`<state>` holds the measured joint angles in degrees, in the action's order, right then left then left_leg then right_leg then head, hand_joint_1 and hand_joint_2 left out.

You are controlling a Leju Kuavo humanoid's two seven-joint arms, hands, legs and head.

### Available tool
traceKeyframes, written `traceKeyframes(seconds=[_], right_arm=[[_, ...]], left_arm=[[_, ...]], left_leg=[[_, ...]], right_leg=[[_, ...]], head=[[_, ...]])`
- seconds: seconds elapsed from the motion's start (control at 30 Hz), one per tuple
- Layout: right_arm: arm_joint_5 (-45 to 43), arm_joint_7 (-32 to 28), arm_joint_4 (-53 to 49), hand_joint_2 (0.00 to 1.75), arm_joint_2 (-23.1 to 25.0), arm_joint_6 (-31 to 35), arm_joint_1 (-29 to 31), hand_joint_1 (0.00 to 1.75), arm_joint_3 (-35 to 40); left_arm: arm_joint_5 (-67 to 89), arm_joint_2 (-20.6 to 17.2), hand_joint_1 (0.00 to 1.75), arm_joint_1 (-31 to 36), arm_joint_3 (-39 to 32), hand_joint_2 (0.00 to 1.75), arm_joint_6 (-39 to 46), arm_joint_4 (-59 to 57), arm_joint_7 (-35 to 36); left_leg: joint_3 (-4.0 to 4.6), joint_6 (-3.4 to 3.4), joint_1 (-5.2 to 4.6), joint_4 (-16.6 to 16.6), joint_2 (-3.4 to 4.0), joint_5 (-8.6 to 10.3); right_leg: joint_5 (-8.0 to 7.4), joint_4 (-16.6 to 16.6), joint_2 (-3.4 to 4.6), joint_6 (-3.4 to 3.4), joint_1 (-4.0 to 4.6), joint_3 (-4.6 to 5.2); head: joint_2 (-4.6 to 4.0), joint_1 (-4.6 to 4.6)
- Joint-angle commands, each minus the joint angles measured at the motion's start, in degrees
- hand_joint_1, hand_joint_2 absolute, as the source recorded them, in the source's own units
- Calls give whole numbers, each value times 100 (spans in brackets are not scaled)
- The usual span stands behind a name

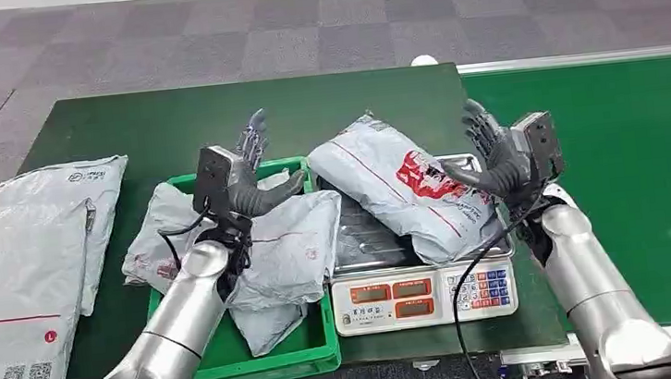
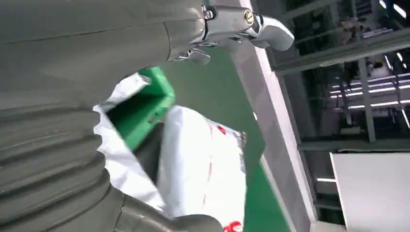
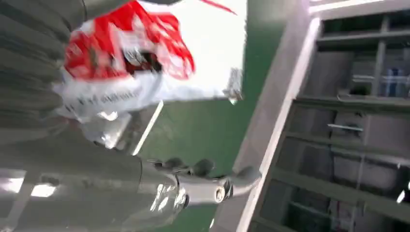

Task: Moved the parcel from conveyor to table for the left to box.

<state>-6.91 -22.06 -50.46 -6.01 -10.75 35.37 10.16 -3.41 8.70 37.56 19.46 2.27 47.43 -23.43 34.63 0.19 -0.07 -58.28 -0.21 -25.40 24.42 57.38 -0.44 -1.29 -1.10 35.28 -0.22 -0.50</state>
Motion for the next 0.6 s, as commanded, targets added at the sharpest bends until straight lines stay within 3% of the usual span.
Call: traceKeyframes(seconds=[0.03, 0.17, 0.2, 0.43, 0.6], right_arm=[[-430, -179, 1931, 175, 104, -213, 814, 0, -292], [-511, -285, 1960, 175, 186, 215, 865, 0, -296], [-463, -229, 1848, 175, 185, 572, 810, 0, -295], [-561, -147, 1707, 175, 192, 637, 734, 0, -376], [-451, -104, 1111, 175, 210, 919, 335, 0, -406]], left_arm=[[53, -15, 0, 540, 702, 175, 184, -656, 4], [269, 51, 0, 682, 908, 175, 425, -716, 95], [352, 124, 0, 796, 987, 175, 480, -832, 148], [521, 268, 0, 988, 1143, 175, 572, -1061, 289], [1118, 559, 0, 1318, 1511, 175, 823, -1708, 454]], left_leg=[[-12, -6, 8, 5, 3, -3], [-9, -6, 9, 2, 2, -4], [-4, -5, 6, 0, 1, -3], [1, -3, 4, 2, 0, -2], [0, -6, 8, 2, -22, 0]], right_leg=[[0, -7, 4, 11, 9, -14], [2, -6, 4, 10, 10, -11], [2, -2, 2, 9, 7, -5], [0, -3, 3, 7, 4, -3], [5, -6, -18, 9, 9, -9]], head=[[0, 0], [0, 0], [0, 0], [0, 0], [0, 0]])
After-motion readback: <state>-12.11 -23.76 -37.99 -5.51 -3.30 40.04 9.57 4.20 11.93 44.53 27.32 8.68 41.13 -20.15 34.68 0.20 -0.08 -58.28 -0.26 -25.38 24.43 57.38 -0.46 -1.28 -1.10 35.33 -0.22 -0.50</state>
